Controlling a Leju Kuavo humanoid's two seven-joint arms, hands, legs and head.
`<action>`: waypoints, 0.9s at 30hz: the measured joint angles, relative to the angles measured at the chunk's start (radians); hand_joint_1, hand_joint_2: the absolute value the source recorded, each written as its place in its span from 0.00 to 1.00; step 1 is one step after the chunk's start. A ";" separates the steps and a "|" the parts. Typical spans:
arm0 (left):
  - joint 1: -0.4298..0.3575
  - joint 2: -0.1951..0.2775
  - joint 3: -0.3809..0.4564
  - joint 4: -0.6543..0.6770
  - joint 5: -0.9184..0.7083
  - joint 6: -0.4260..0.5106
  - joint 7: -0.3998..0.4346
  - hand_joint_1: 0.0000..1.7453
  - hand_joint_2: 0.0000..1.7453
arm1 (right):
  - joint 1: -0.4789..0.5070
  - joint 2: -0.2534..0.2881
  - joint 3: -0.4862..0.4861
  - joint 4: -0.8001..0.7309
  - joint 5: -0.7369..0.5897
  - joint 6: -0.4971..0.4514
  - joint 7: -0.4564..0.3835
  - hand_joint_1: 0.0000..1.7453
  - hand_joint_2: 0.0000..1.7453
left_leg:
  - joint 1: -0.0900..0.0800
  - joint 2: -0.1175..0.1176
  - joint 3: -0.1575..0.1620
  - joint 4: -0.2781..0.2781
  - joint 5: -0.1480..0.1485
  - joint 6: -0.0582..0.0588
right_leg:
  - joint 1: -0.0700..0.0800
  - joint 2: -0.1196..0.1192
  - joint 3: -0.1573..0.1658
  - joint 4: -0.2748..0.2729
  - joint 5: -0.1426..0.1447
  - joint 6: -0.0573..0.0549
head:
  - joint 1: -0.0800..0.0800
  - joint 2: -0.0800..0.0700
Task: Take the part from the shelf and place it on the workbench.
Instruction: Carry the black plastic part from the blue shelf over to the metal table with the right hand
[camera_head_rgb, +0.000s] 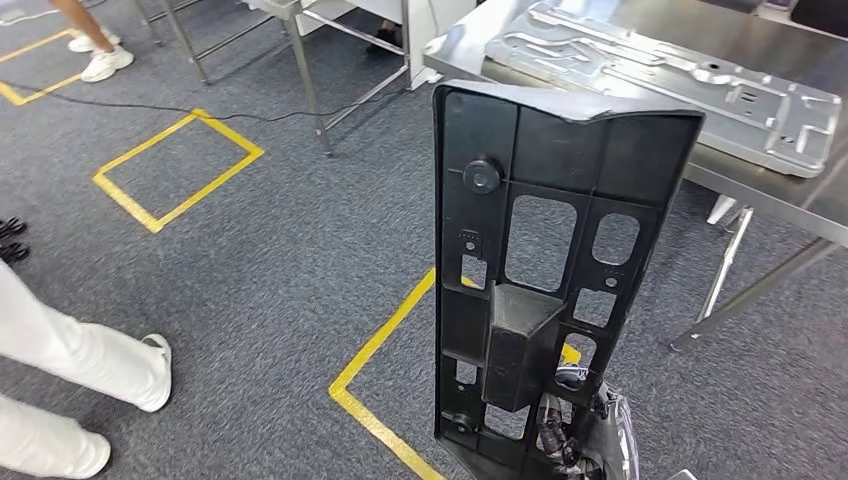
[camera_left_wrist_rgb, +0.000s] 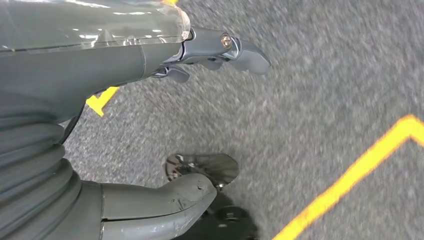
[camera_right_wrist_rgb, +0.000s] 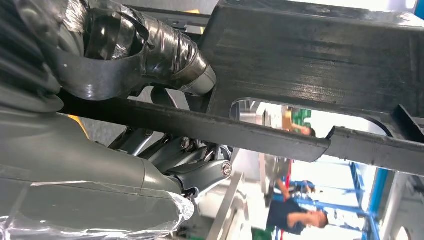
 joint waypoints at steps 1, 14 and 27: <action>0.002 -0.001 0.000 -0.003 0.000 -0.002 0.001 0.00 1.00 | 0.000 0.000 0.000 0.000 0.000 0.000 0.001 1.00 1.00 | 0.000 -0.005 -0.028 0.057 -0.018 0.000 | 0.002 0.012 -0.001 0.001 0.000 -0.001 | 0.000 0.000; 0.011 -0.015 -0.007 -0.038 0.000 -0.013 0.002 0.00 1.00 | -0.007 0.000 0.000 0.000 0.000 0.000 0.010 1.00 1.00 | 0.000 -0.030 0.079 -0.221 0.142 0.056 | 0.003 0.030 -0.071 0.118 -0.062 0.048 | 0.001 0.000; 0.008 -0.024 -0.008 -0.051 0.007 -0.037 0.012 0.00 1.00 | -0.012 -0.001 0.002 0.000 0.037 -0.018 0.027 1.00 1.00 | -0.002 0.023 0.093 -0.204 0.108 0.011 | 0.002 -0.014 0.025 -0.001 -0.027 0.020 | 0.000 0.000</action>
